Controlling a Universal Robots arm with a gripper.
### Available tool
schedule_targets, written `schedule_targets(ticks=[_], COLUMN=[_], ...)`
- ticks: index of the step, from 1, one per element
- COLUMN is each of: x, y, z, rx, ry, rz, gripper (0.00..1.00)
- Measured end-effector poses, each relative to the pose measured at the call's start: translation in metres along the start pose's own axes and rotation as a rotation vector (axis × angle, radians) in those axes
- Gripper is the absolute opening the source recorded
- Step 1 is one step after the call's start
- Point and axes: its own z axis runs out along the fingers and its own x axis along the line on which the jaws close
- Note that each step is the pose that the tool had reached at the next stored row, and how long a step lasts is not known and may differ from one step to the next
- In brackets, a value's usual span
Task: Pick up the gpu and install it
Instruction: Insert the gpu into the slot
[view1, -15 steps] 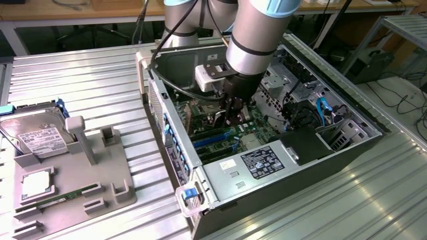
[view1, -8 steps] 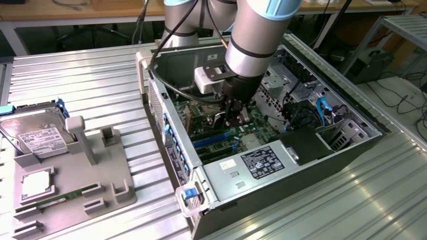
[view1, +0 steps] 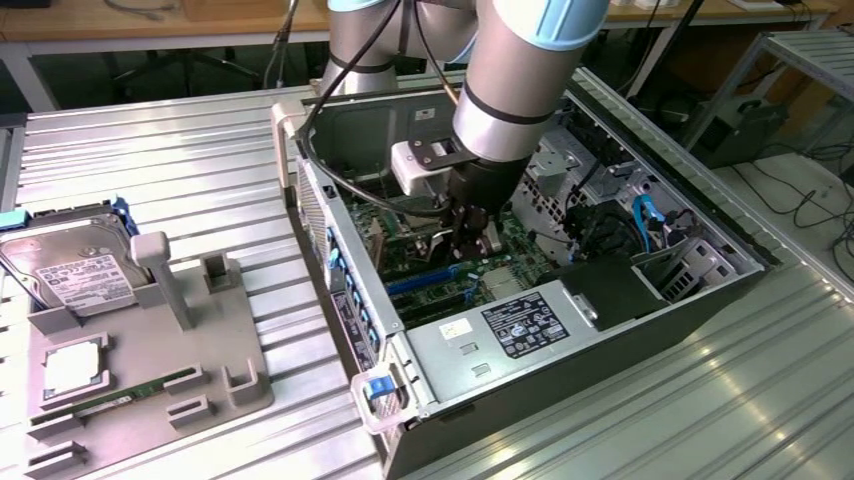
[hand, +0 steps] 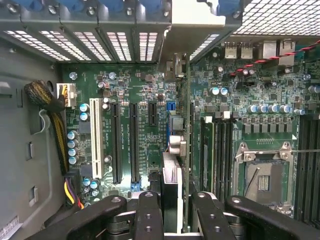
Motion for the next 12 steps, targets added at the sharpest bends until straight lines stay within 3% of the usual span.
schedule_targets(ticks=[12], x=[0.0006], y=[0.0048], z=[0.0077], rx=[0.0000], ry=[-0.0001], rz=[0.000], gripper=[0.28])
